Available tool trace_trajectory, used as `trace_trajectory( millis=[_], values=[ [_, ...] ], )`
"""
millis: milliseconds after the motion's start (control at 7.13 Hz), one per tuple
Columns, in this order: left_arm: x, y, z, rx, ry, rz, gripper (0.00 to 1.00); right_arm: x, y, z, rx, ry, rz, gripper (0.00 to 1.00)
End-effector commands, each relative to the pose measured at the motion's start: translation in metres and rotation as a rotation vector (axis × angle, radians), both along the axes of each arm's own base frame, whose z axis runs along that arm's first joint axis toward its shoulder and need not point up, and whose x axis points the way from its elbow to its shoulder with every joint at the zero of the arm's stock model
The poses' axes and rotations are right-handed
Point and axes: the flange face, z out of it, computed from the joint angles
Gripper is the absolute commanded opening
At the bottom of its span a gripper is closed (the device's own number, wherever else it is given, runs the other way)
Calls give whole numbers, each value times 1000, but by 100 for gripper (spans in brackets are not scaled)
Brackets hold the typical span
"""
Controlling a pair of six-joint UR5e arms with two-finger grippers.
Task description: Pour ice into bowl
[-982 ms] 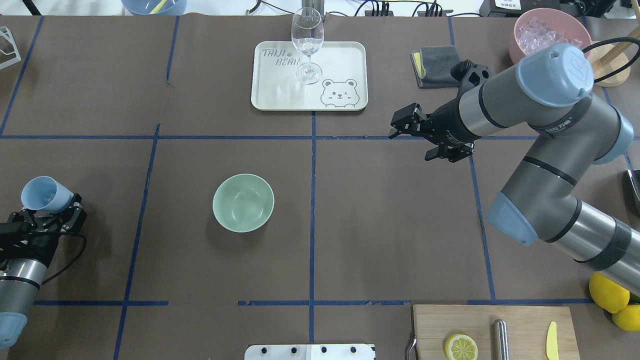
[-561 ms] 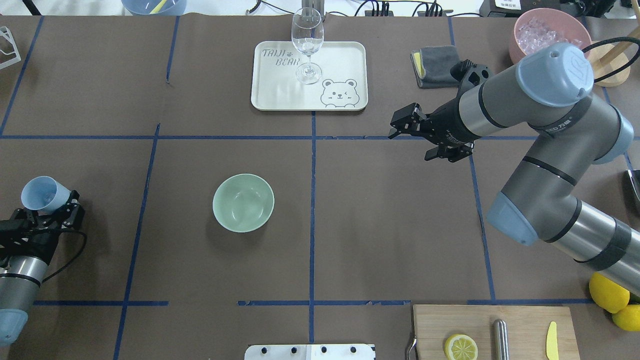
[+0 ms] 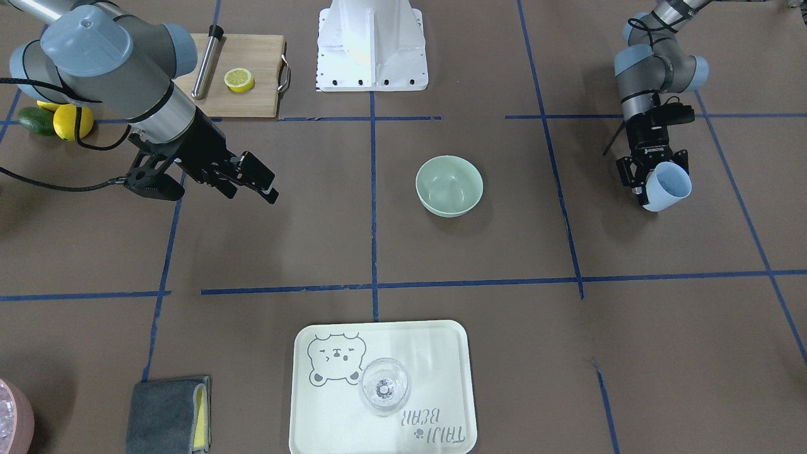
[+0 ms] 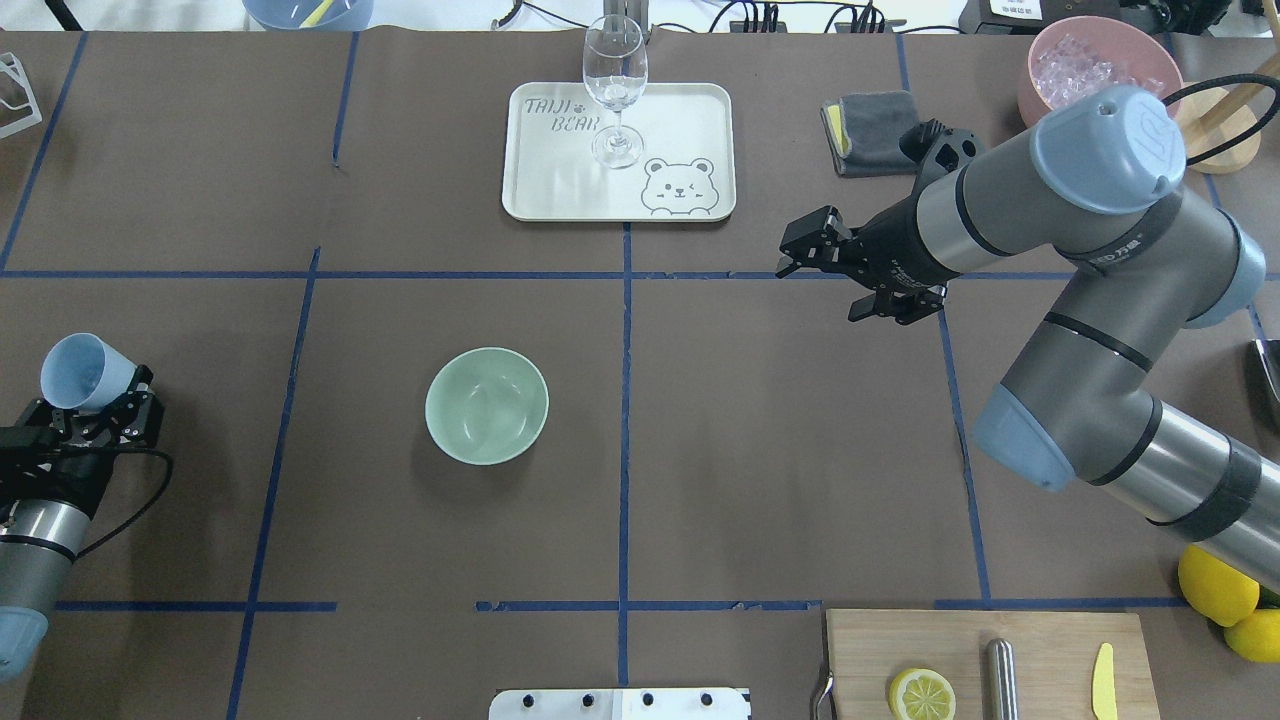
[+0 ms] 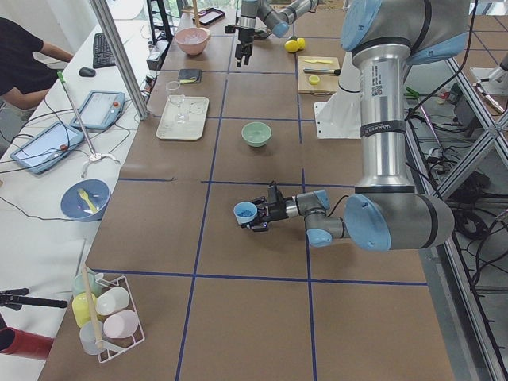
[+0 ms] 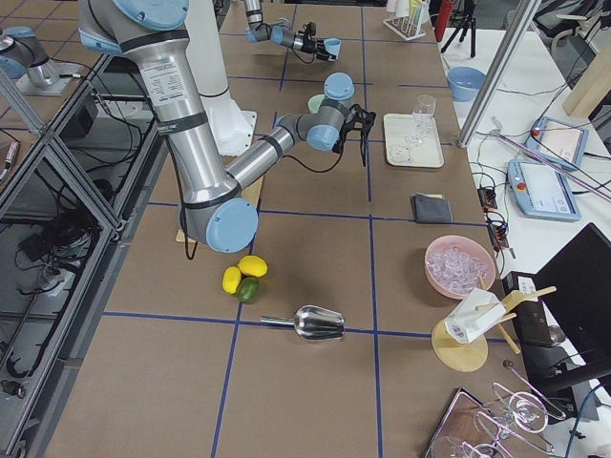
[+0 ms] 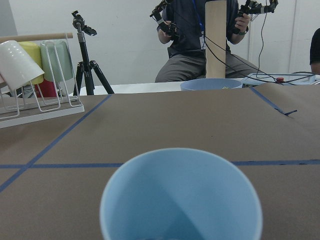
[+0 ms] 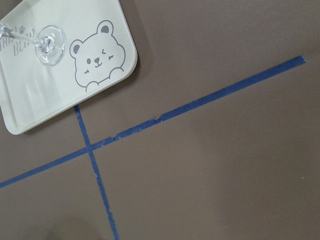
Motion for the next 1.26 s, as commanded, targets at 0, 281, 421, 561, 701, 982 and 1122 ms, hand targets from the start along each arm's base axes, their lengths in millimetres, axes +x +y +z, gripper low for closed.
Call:
trace_trajectory(
  millis=[0, 281, 421, 561, 701, 982, 1122],
  values=[
    [21, -29, -81, 181, 18, 83, 0, 2, 1, -4, 7, -7, 1, 100],
    [53, -38, -128, 254, -23, 110, 0, 8, 3, -10, 18, -16, 8, 100],
    [69, -43, -165, 303, -53, 109, 0, 11, 2, -11, 19, -17, 13, 100],
    [74, -43, -182, 324, -71, 109, 0, 12, 1, -10, 18, -16, 16, 100],
    [78, -43, -193, 329, -117, 116, 0, 13, 2, -8, 17, -15, 16, 100],
    [100, -23, -224, 386, -285, 178, 0, 22, 2, -2, 9, -9, 24, 100],
    [107, -22, -226, 384, -402, 201, 0, 31, 6, 8, 2, -1, 28, 100]
  ],
)
